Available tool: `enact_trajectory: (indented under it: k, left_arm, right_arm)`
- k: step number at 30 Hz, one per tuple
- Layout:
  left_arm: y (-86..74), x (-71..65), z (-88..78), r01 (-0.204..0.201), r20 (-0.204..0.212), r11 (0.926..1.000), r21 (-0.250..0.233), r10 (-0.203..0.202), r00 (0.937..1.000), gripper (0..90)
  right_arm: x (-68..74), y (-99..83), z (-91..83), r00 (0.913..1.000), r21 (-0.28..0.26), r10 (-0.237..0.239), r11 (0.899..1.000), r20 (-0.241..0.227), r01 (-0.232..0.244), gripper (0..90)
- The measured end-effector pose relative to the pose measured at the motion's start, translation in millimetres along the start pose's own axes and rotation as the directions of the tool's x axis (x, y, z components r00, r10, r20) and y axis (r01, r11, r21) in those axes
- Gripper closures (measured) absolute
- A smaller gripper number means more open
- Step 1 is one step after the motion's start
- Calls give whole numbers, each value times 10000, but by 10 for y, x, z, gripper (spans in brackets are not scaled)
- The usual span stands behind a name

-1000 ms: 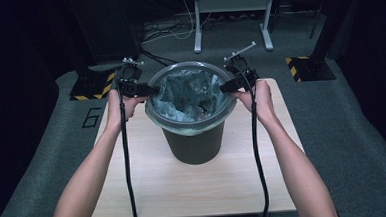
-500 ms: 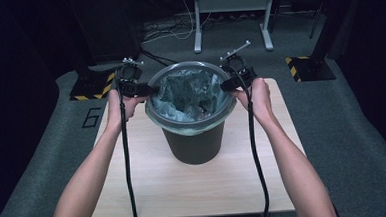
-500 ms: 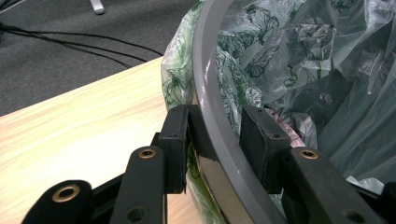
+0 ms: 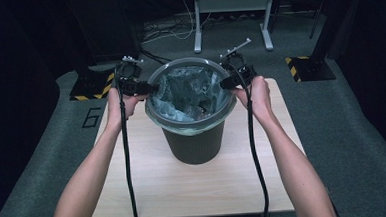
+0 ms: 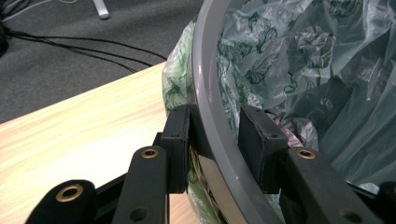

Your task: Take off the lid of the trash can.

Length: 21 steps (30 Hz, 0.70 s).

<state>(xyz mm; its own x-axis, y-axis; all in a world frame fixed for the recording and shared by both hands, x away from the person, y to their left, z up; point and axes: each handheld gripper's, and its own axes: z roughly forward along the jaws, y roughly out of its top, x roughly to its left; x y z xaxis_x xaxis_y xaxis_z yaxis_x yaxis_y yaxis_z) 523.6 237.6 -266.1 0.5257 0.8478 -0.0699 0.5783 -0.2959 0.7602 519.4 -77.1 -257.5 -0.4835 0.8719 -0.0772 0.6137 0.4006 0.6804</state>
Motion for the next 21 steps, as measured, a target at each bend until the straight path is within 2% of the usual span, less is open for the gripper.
enact_trajectory:
  k: [8, 16, 21]
  left_arm:
    - [80, -29, -72, -47, -54, 9999, -95, 46, 10000, 646]
    - [131, -68, -101, -176, -87, 9997, -163, 175, 9998, 646]
    - [153, -113, -99, -242, -81, 9996, -161, 241, 9997, 642]
  right_arm:
    - [-58, 38, -73, 9983, -269, 420, 9987, -405, -431, 663]
    - [-87, 57, -118, 9978, -360, 516, 9979, -405, -531, 674]
    - [-137, 44, -138, 9959, -481, 764, 9957, -485, -788, 687]
